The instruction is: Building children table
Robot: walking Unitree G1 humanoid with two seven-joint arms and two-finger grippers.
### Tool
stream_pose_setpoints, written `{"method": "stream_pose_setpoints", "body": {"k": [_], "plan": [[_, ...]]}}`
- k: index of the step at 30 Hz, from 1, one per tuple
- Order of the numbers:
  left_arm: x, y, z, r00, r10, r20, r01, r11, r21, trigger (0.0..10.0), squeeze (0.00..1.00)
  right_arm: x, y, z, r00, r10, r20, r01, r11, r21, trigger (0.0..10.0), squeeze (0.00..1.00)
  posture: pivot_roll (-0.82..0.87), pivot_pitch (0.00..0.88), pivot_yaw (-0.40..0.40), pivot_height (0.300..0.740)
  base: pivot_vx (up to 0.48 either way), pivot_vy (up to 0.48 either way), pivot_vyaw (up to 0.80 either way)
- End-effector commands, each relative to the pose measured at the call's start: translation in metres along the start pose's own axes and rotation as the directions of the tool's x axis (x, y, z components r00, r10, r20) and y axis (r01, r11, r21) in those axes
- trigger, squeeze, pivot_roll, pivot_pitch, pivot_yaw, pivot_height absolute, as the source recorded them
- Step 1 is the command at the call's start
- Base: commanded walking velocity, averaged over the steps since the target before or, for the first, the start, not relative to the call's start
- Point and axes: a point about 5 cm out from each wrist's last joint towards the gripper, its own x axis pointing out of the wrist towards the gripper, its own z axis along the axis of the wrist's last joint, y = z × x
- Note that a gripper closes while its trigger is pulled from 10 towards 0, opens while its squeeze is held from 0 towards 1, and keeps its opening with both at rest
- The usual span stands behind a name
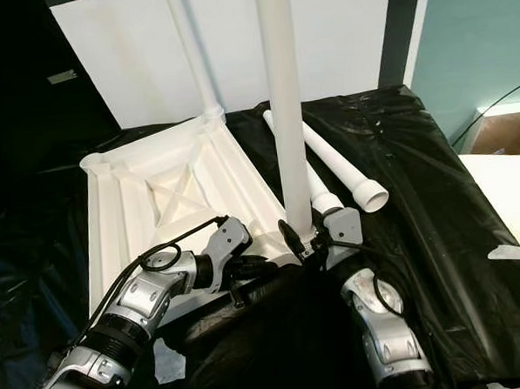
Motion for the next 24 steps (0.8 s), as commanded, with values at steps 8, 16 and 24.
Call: {"method": "stream_pose_setpoints", "body": {"k": [8,16,24], "plan": [[0.002,-0.007,-0.031,0.998,0.013,-0.059,-0.020,0.993,-0.114,10.0,0.00,0.010,-0.011,-0.004,0.969,0.234,-0.079,-0.235,0.972,-0.004,10.0,0.00,-0.05,0.000,0.091,0.740,0.000,0.000,0.00],[0.003,-0.009,-0.032,0.998,0.013,-0.061,-0.020,0.993,-0.115,10.0,0.00,0.014,-0.023,0.004,0.908,0.402,-0.117,-0.407,0.913,-0.025,0.0,0.00,-0.04,0.000,0.087,0.740,0.000,0.000,0.00],[0.002,-0.008,-0.032,0.998,0.020,-0.060,-0.027,0.993,-0.119,10.0,0.00,-0.001,0.000,-0.009,0.952,0.293,-0.089,-0.288,0.955,0.070,0.0,0.00,-0.03,0.000,0.087,0.740,0.000,0.000,0.00]]}}
